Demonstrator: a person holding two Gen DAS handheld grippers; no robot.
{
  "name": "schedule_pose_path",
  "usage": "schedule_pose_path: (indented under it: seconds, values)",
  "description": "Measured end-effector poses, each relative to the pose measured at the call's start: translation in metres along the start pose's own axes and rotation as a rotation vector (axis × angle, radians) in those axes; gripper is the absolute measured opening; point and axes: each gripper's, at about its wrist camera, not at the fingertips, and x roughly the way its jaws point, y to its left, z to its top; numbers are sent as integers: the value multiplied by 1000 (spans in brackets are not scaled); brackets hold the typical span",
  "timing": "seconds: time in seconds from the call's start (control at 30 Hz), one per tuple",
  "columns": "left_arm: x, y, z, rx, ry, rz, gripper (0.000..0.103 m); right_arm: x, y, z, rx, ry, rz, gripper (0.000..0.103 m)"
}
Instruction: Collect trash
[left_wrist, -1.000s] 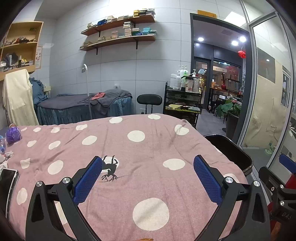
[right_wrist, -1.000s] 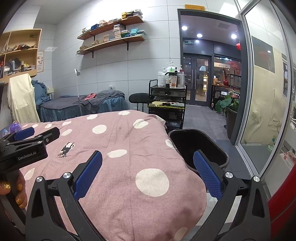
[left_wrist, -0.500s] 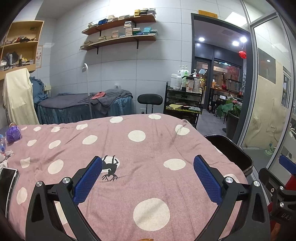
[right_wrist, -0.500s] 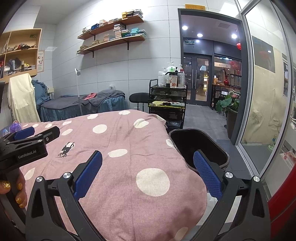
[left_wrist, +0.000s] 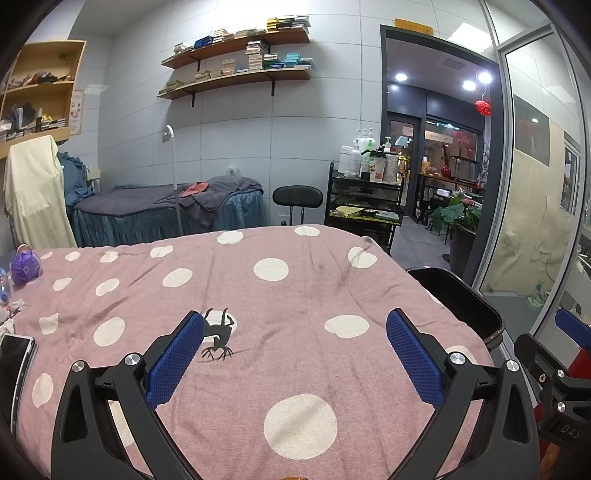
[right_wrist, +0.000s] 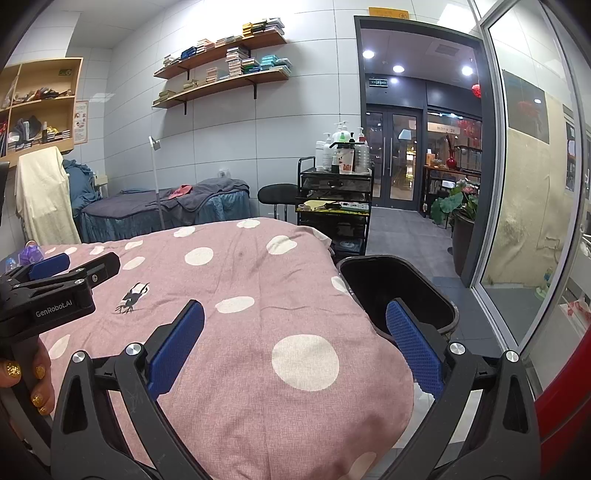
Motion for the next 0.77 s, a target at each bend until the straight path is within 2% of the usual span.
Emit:
schedule_pose_path:
  seconds: [0.77]
  values:
    - [0,-1,2,0,9,-1,97,3,1,-1,8,12,-6,97]
